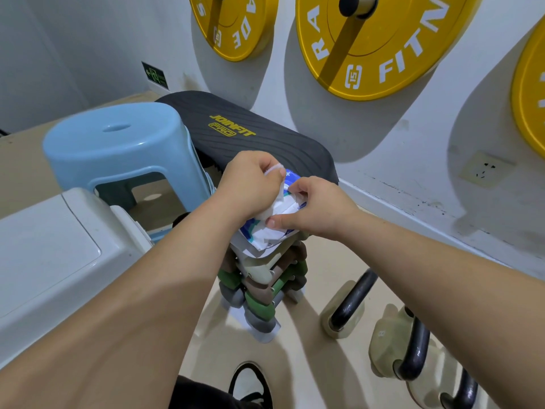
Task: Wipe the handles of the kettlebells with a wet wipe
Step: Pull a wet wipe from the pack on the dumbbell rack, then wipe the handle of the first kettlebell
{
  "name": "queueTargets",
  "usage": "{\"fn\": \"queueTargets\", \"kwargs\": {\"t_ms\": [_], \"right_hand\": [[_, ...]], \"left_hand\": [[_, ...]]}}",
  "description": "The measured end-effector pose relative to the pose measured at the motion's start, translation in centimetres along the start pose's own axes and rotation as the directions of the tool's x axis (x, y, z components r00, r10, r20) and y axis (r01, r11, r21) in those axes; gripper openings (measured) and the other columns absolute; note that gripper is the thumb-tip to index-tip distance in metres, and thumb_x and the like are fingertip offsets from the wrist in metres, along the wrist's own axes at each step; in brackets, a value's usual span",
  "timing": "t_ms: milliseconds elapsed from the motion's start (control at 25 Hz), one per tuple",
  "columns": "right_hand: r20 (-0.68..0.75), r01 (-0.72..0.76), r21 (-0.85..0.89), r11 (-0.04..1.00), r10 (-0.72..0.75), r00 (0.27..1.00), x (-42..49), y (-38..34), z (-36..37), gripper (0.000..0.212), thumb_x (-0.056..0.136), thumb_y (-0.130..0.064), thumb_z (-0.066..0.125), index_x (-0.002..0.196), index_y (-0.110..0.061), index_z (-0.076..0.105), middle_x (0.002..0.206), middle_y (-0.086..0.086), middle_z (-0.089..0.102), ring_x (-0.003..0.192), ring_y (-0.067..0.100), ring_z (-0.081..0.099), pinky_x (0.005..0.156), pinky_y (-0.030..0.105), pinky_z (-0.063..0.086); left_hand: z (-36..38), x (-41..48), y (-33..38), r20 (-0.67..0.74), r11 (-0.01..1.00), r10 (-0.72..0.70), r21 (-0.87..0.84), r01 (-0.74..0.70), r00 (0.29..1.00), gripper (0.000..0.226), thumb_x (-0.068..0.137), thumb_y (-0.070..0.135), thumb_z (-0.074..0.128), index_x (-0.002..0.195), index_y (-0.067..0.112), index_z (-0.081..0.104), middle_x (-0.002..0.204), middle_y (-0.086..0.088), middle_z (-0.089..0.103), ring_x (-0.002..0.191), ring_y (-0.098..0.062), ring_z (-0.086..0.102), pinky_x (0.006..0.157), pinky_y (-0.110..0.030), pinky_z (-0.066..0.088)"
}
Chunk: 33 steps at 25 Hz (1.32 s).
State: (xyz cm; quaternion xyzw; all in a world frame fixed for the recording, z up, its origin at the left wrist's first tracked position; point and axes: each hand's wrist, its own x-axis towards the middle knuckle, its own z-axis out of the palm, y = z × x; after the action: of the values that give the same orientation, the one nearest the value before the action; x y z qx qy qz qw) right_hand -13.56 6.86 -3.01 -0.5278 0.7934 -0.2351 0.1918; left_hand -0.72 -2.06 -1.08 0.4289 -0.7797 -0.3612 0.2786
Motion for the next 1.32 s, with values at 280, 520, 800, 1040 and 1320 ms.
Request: {"fn": "queueTargets", "kwargs": {"t_ms": [280, 520, 800, 1040, 1320], "right_hand": [[0.017, -0.043, 0.093, 0.995, 0.042, 0.999, 0.5, 0.2, 0.1, 0.082, 0.046, -0.065, 0.089, 0.114, -0.026, 0.064, 0.105, -0.012, 0.057, 0.096, 0.013, 0.061, 0.078, 0.035, 0.055], [0.169, -0.086, 0.397, 0.914, 0.019, 0.985, -0.7, 1.0, -0.8, 0.066, 0.053, -0.036, 0.094, 0.114, -0.025, 0.068, 0.111, -0.004, 0.074, 0.101, 0.019, 0.072, 0.080, 0.042, 0.064], [0.343, -0.149, 0.748, 0.646, -0.184, 0.921, -8.0, 3.7, -8.4, 0.052, 0.067, 0.013, 0.048, 0.117, 0.007, 0.061, 0.114, 0.033, 0.062, 0.118, 0.049, 0.056, 0.112, 0.065, 0.036], [0.189, -0.215, 0.802, 0.557, 0.105, 0.976, -13.4, 7.6, -9.5, 0.041, 0.099, -0.029, 0.060, 0.120, 0.006, 0.066, 0.110, 0.021, 0.065, 0.097, 0.033, 0.062, 0.094, 0.052, 0.057], [0.096, -0.222, 0.901, 0.373, 0.326, 0.940, -16.2, 10.4, -9.0, 0.044, 0.104, -0.038, 0.044, 0.130, -0.009, 0.065, 0.124, 0.015, 0.072, 0.103, 0.029, 0.072, 0.079, 0.040, 0.054]], "left_hand": [[-1.1, -0.2, 3.1, -0.409, 0.946, 0.073, -0.260, -0.193, 0.909, 0.021, 0.103, 0.025, 0.051, 0.093, 0.010, 0.062, 0.077, 0.010, 0.054, 0.065, 0.004, 0.046, 0.059, -0.013, 0.041], [-1.4, -2.1, 6.8, -0.352, 0.905, 0.155, -0.324, -0.276, 0.923, 0.019, 0.103, 0.027, 0.052, 0.089, 0.016, 0.061, 0.076, 0.008, 0.053, 0.068, 0.003, 0.047, 0.066, -0.020, 0.045], [1.4, -4.4, 8.9, 0.337, 0.769, 0.027, -0.609, 0.195, 0.941, 0.022, 0.105, 0.030, 0.051, 0.090, 0.020, 0.064, 0.082, -0.006, 0.067, 0.077, -0.021, 0.064, 0.073, -0.037, 0.054], [4.8, -6.4, 10.1, 0.426, 0.842, 0.100, -0.517, 0.152, 0.899, 0.016, 0.101, 0.025, 0.059, 0.098, 0.013, 0.070, 0.082, -0.006, 0.070, 0.074, -0.020, 0.065, 0.069, -0.032, 0.053], [10.1, -8.4, 8.2, 0.710, 0.843, -0.180, -0.244, 0.479, 0.680, 0.053, 0.098, 0.063, 0.045, 0.095, 0.016, 0.068, 0.082, -0.007, 0.068, 0.065, -0.018, 0.065, 0.061, -0.029, 0.051]]}}
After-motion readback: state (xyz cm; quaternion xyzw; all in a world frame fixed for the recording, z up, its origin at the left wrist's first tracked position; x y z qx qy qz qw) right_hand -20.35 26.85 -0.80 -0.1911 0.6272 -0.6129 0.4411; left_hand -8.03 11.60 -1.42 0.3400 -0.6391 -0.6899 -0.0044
